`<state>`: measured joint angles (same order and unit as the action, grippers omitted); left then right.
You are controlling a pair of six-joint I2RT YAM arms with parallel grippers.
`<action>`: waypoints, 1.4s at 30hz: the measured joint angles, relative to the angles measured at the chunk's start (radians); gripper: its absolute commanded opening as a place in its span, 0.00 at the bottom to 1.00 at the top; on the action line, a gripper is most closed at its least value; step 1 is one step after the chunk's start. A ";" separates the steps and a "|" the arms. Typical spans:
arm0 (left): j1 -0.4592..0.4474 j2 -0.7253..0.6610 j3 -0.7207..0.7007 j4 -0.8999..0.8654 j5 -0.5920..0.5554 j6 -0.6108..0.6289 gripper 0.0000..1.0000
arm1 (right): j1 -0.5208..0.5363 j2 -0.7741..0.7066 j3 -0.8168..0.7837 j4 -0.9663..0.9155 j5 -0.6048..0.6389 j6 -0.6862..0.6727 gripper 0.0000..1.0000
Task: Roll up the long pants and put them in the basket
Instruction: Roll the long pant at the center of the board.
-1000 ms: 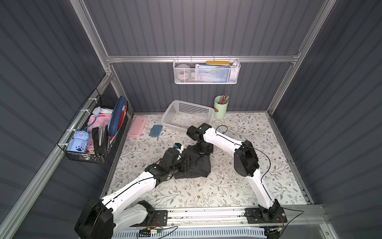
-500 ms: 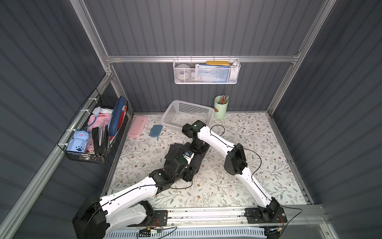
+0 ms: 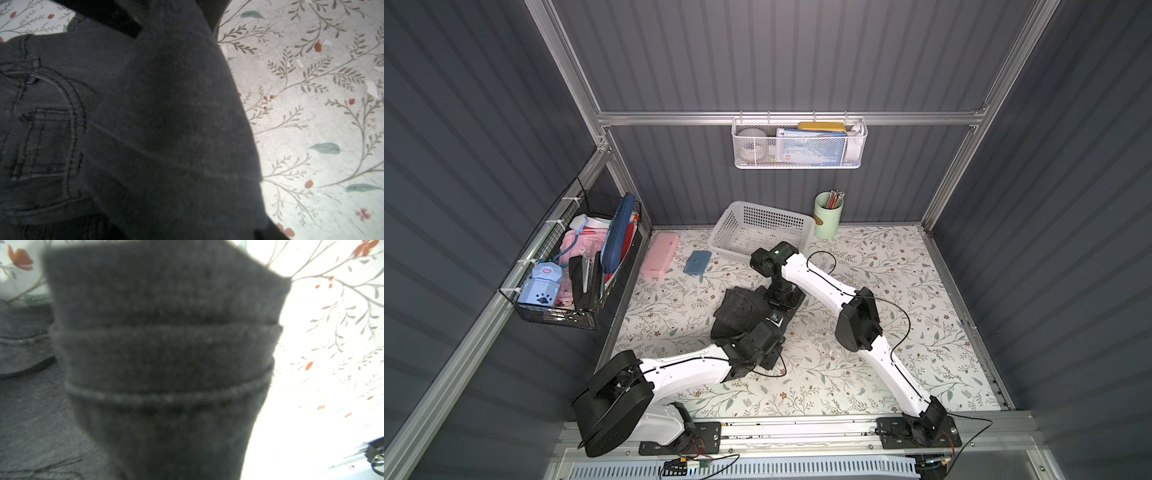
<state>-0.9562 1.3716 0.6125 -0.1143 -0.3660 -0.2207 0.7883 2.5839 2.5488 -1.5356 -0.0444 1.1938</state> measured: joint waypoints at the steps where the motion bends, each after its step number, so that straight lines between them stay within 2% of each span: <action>1: 0.000 0.002 0.000 0.004 -0.002 -0.002 0.28 | 0.000 -0.003 -0.005 0.003 -0.002 -0.001 0.34; 3: -0.003 0.002 0.000 0.016 0.006 -0.029 0.16 | -0.001 -0.011 -0.016 0.015 -0.013 -0.011 0.48; 7: -0.005 -0.013 -0.059 0.088 0.034 -0.092 0.06 | 0.001 -0.060 -0.079 0.072 -0.044 -0.045 0.62; 8: -0.005 -0.029 -0.089 0.120 0.041 -0.121 0.01 | 0.003 -0.080 -0.105 0.093 -0.050 -0.054 0.71; 11: -0.003 -0.083 -0.169 0.190 0.053 -0.188 0.00 | 0.005 -0.173 -0.215 0.177 -0.064 -0.081 0.77; 12: 0.000 -0.101 -0.188 0.203 0.055 -0.204 0.00 | 0.005 -0.213 -0.266 0.214 -0.068 -0.086 0.86; 13: 0.009 -0.122 -0.208 0.219 0.066 -0.223 0.00 | 0.003 -0.259 -0.321 0.253 -0.074 -0.098 0.90; 15: 0.049 -0.162 -0.249 0.254 0.108 -0.257 0.00 | -0.006 -0.346 -0.428 0.332 -0.087 -0.109 0.91; 21: 0.262 -0.274 -0.374 0.357 0.269 -0.376 0.00 | -0.039 -0.569 -0.698 0.538 -0.094 -0.143 0.91; 24: 0.318 -0.275 -0.393 0.398 0.345 -0.431 0.00 | -0.051 -0.681 -0.877 0.672 -0.098 -0.148 0.93; 25: 0.335 -0.267 -0.394 0.414 0.375 -0.452 0.00 | -0.054 -0.722 -0.959 0.734 -0.106 -0.143 0.98; 28: 0.386 -0.214 -0.395 0.483 0.473 -0.505 0.00 | -0.058 -0.793 -1.171 0.945 -0.138 -0.110 0.99; 31: 0.438 -0.150 -0.396 0.566 0.568 -0.552 0.00 | -0.049 -0.789 -1.318 1.192 -0.150 -0.091 0.99; 35: 0.490 -0.051 -0.406 0.710 0.682 -0.601 0.00 | -0.032 -0.744 -1.426 1.513 -0.149 -0.084 0.99; 40: 0.520 0.019 -0.410 0.834 0.767 -0.635 0.00 | -0.035 -0.640 -1.432 1.835 -0.170 -0.077 0.99; 42: 0.526 0.023 -0.409 0.858 0.786 -0.637 0.00 | -0.037 -0.596 -1.403 1.890 -0.197 -0.077 0.99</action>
<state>-0.4305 1.3941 0.2031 0.7441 0.4202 -0.8577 0.7509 1.9881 1.1461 0.3546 -0.2417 1.1164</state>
